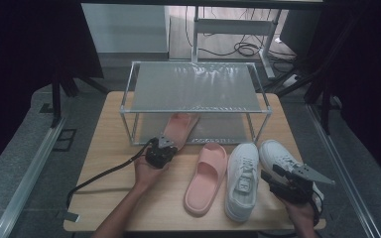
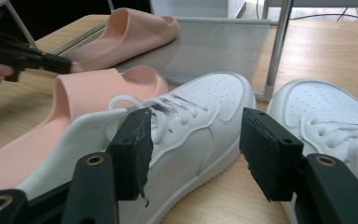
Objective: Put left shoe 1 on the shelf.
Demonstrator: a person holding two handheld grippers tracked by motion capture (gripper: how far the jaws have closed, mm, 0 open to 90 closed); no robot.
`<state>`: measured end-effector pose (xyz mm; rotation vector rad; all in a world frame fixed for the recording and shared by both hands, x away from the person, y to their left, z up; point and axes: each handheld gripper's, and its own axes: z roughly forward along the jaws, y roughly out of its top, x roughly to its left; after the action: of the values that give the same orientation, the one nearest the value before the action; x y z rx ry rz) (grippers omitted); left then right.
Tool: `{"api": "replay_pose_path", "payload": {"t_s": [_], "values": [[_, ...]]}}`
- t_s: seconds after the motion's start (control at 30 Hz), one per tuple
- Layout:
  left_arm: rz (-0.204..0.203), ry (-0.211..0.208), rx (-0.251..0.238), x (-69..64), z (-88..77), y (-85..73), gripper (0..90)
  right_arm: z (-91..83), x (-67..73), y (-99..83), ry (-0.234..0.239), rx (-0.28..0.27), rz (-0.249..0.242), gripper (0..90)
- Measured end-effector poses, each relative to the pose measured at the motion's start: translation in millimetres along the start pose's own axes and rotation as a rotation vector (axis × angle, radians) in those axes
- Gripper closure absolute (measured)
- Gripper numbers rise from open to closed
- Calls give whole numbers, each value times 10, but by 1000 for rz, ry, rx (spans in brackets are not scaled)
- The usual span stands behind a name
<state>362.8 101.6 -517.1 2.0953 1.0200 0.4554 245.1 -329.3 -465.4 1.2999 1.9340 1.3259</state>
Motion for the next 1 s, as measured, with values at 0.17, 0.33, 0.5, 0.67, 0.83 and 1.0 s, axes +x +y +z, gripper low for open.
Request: {"api": "replay_pose_path", "payload": {"t_s": [0.17,0.33,0.5,0.67,0.83,1.0], "values": [[-27,2,17,106,-45,-125,900,-4,17,10,-2,-2,-4,440],[-19,-2,31,114,24,-112,900,19,32,8,2,5,-5,440],[-22,-5,34,112,155,-7,900,35,31,2,5,11,-8,440],[-12,-17,39,83,306,107,900,34,19,-5,1,8,-8,440],[-26,-29,34,50,433,188,899,25,5,-10,-2,8,-3,440],[-18,-34,43,43,488,227,895,19,-7,-14,-6,10,-2,440]]}}
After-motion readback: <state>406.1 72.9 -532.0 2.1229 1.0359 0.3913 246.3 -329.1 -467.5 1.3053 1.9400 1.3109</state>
